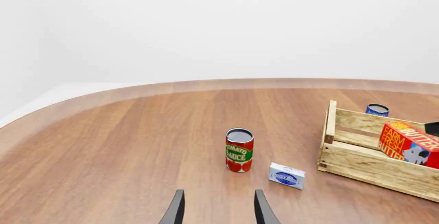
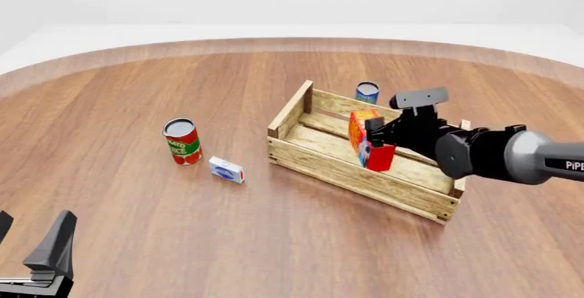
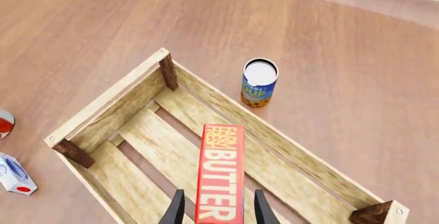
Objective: Pick up the butter and put it in the tray.
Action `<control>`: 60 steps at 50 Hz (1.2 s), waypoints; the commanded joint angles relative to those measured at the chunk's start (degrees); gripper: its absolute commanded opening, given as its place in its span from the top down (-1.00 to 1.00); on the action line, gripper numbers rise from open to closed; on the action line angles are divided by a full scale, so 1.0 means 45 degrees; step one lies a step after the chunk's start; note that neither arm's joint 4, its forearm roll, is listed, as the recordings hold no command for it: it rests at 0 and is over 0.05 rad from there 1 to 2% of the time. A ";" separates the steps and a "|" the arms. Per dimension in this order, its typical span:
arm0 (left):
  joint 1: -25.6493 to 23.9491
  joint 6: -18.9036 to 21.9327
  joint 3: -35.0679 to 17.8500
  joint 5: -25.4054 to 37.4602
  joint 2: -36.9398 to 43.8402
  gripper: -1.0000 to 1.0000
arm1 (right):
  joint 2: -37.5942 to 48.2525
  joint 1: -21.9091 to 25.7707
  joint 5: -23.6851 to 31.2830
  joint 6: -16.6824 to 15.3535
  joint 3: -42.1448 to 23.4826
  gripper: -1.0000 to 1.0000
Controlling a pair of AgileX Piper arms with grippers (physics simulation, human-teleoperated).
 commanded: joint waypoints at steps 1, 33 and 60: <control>0.0000 0.0000 0.0000 0.0000 0.0000 -1.00 | -0.0422 -0.0029 0.0039 -0.0016 0.0257 -1.00; 0.0000 0.0000 0.0000 0.0000 0.0000 -1.00 | -0.1535 -0.0220 0.0180 -0.0023 0.1022 -1.00; 0.0000 0.0000 0.0000 0.0000 0.0000 -1.00 | -0.2808 -0.0494 -0.0058 0.0159 0.2254 -1.00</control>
